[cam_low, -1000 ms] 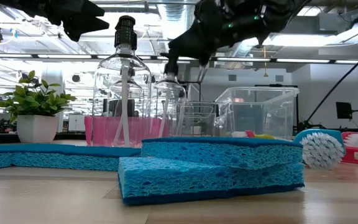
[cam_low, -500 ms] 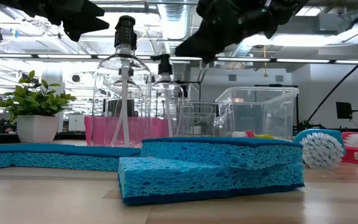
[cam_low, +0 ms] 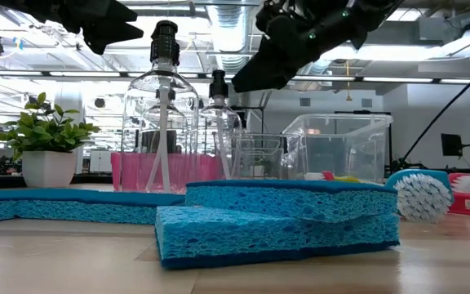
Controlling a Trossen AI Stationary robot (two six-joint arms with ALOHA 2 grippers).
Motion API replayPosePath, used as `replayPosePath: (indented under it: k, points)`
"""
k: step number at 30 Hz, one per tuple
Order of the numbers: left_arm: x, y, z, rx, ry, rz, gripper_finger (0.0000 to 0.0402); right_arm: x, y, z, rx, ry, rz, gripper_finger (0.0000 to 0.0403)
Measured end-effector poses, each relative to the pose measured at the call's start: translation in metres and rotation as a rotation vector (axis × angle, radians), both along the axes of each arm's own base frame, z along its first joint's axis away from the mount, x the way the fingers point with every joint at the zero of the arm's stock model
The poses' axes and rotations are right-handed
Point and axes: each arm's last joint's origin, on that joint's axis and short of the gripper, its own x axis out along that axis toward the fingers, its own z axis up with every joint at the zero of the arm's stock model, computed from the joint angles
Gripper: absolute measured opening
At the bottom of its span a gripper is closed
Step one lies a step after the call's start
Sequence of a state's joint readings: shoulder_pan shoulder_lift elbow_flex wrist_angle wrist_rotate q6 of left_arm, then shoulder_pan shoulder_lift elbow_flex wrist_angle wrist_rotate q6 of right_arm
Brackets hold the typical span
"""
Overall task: Pick & Place Kitchen Sink Supplies
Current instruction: Put the soap dispenser into the left transparent bin
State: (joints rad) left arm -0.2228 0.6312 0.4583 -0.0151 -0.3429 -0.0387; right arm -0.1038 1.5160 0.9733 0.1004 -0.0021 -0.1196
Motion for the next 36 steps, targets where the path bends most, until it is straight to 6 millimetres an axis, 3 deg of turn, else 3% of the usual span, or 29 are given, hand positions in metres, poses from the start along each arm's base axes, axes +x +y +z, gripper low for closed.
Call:
replayPosePath:
  k: [6,15,36]
  points:
    - [0.000,0.000,0.000,0.000,0.000,0.000,0.0205,0.008,0.001,-0.004,0.021,-0.037,-0.005,0.0295]
    - [0.000,0.000,0.000,0.000,0.000,0.000,0.0205,0.023,-0.006,-0.028,0.068,-0.032,-0.042,0.0296]
    - [0.000,0.000,0.000,0.000,0.000,0.000,0.0205,0.026,-0.006,-0.017,0.080,-0.153,-0.020,0.0296]
